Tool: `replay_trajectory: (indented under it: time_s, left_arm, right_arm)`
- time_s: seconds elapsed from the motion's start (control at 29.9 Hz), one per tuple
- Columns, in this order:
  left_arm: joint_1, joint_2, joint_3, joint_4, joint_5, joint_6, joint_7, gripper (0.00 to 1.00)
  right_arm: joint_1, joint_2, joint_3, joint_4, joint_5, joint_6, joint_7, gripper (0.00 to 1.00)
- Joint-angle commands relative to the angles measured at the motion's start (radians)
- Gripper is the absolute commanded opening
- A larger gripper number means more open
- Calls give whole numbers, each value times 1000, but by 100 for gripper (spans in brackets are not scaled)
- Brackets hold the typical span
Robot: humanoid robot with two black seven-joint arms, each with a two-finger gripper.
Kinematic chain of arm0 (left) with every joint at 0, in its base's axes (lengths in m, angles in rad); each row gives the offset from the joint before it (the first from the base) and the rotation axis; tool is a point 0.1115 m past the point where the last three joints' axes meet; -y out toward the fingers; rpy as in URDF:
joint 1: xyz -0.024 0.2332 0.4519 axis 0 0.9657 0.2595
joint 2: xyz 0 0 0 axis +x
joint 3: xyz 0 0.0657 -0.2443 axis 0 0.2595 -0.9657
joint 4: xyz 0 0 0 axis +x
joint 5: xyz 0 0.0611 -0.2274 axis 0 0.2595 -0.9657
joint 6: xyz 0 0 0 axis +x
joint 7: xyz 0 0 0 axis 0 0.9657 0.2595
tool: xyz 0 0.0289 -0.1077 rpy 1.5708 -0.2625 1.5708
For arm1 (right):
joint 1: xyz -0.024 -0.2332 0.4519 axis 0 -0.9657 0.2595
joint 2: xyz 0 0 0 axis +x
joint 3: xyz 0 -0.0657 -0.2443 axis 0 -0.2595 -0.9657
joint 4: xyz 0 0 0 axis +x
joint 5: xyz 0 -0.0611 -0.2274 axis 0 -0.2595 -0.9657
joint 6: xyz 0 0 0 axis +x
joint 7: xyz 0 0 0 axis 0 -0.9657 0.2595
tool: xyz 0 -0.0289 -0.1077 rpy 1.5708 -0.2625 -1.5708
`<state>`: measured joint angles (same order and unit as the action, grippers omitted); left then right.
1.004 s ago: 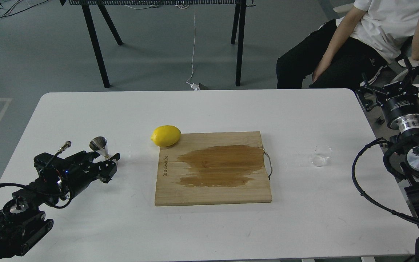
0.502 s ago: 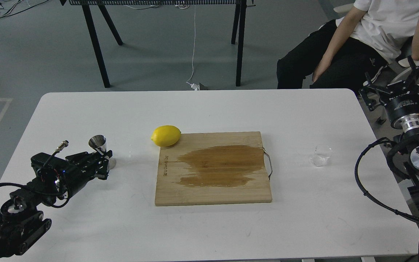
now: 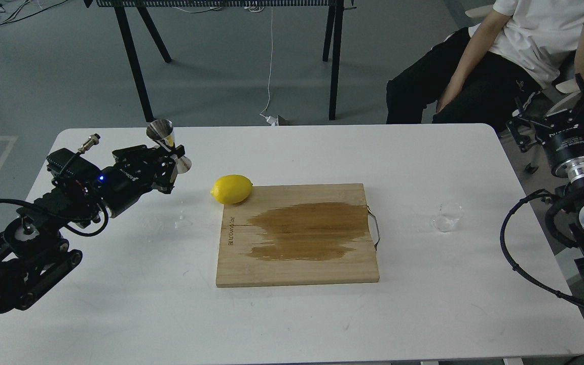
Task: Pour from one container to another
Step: 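Lift the jigger with the left gripper and carry it over the board, then lower the jigger onto the board center and open the left gripper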
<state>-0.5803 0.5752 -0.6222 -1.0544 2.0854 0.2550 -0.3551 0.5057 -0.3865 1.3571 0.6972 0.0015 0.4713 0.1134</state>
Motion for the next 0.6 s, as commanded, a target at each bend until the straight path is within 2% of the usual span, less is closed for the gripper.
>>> replay_trajectory:
  time_s: [0.0, 0.13, 0.3, 0.44, 0.57]
  left_arm:
    - [-91, -78, 18, -16, 44, -42, 8, 6]
    - [-150, -167, 73, -9, 96, -83, 10, 7]
    - [-153, -299, 142, 4, 96, -94, 10, 7]
    - [-153, -365, 240, 86, 96, -112, 36, 7]
    - [-142, -419, 276, 155, 96, -111, 44, 7]
  right_arm:
    - [-38, -52, 22, 36, 5, -5, 0, 100]
    - [-93, -89, 59, 47, 6, -2, 0, 100]
    - [-139, -106, 92, 54, 8, 1, 0, 100]
    - [-168, -109, 119, 79, 6, 1, 0, 100]
    - [-174, -130, 125, 94, 8, -2, 0, 100]
